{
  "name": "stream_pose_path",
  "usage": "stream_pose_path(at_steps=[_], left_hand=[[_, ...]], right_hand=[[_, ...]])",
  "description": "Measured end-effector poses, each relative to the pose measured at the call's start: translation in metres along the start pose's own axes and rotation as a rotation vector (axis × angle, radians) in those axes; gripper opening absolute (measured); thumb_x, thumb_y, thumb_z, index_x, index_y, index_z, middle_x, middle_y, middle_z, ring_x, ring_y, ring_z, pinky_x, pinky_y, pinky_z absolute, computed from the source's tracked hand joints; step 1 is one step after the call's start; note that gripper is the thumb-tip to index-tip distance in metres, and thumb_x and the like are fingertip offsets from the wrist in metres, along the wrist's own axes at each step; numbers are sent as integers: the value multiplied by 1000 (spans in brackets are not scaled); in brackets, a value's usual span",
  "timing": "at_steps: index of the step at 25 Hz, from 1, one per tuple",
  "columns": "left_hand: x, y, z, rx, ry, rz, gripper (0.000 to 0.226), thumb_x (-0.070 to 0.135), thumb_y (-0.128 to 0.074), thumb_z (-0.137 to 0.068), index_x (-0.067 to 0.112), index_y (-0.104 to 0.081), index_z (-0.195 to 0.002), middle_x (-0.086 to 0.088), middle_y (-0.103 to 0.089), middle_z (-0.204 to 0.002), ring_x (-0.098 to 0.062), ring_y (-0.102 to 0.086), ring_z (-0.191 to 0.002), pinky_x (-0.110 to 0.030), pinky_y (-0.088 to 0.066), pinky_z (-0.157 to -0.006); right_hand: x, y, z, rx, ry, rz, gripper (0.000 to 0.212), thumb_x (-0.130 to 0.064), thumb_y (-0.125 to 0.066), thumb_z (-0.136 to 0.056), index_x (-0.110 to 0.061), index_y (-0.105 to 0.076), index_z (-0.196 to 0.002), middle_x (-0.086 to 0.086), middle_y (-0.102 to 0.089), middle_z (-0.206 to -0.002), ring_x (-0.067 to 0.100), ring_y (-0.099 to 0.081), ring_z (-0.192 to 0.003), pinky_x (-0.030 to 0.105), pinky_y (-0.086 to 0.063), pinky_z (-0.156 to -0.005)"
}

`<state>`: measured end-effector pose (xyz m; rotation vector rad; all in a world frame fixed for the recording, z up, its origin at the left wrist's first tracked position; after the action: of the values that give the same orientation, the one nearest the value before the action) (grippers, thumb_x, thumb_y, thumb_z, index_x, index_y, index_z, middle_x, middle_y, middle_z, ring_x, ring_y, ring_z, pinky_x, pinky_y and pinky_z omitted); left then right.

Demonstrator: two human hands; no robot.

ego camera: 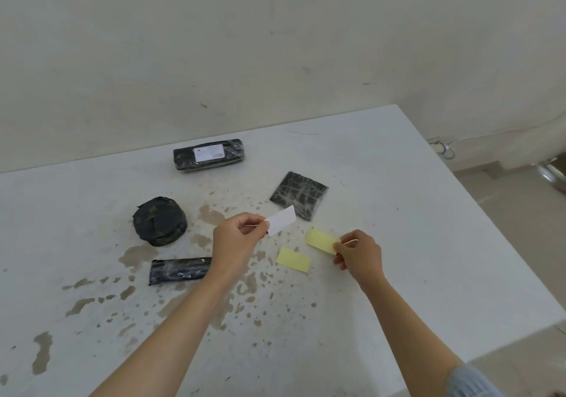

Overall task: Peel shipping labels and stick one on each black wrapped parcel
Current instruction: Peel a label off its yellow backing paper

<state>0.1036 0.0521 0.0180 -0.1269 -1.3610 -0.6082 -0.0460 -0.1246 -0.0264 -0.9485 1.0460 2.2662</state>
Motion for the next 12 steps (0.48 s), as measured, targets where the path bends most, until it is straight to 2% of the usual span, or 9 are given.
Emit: stream_pose_path(at_steps=[3, 5, 7, 9, 11, 12], left_hand=[[6, -17, 6, 2, -123, -141, 2, 18, -70, -82, 17, -71, -82, 4, -72, -78, -7, -68, -76, -18, -55, -66], [9, -25, 8, 14, -226, -234, 8, 21, -69, -83, 14, -71, -87, 6, -71, -82, -4, -67, -76, -13, -53, -66], [13, -29, 10, 29, -341, -330, 12, 20, -68, -84, 11, -70, -92, 5, -70, -87, -6, -66, -75, -15, -54, -66], [15, -32, 11, 30, -498, -440, 13, 21, -64, -87, 11, -69, -93, 4, -69, -90, -8, -65, -71, -22, -55, -64], [17, -31, 13, 9, -667, -583, 18, 26, -56, -90, 13, -68, -92, 4, -68, -87, -7, -63, -67, -18, -53, -61], [17, -29, 15, 0, -730, -638, 21, 27, -53, -90, 13, -68, -91, 5, -68, -86, -6, -62, -67, -14, -50, -62]], right_hand=[[8, 9, -1, 18, 84, 254, 14, -11, -66, -81, -9, -60, -93, 5, -61, -82, 24, -59, -76, 36, -48, -67], [2, 14, 1, 58, 191, 341, 16, -14, -65, -83, -10, -59, -97, 4, -58, -87, 21, -55, -79, 30, -42, -67], [-12, 16, 6, 12, 172, 127, 16, -23, -61, -87, -7, -62, -91, 7, -63, -82, 21, -58, -68, 29, -43, -58], [-31, 14, 12, -159, -20, -177, 41, -42, -58, -89, -2, -66, -82, 11, -67, -71, 20, -55, -50, 26, -39, -44], [-52, 10, 17, -315, -185, -241, 54, -53, -59, -84, -1, -69, -77, 11, -69, -65, 19, -54, -43, 22, -34, -38], [-60, 8, 18, -364, -206, -227, 50, -51, -63, -83, -2, -69, -76, 10, -69, -64, 18, -54, -41, 21, -34, -38]])
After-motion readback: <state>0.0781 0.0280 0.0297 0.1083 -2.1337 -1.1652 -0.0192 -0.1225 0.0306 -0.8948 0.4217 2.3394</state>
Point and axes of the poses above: each hand's wrist, its own z-axis away from the middle knuckle, its own y-axis out of the back of the hand, x = y × z, the point moved 2 cm from there along -z, towards the middle knuckle
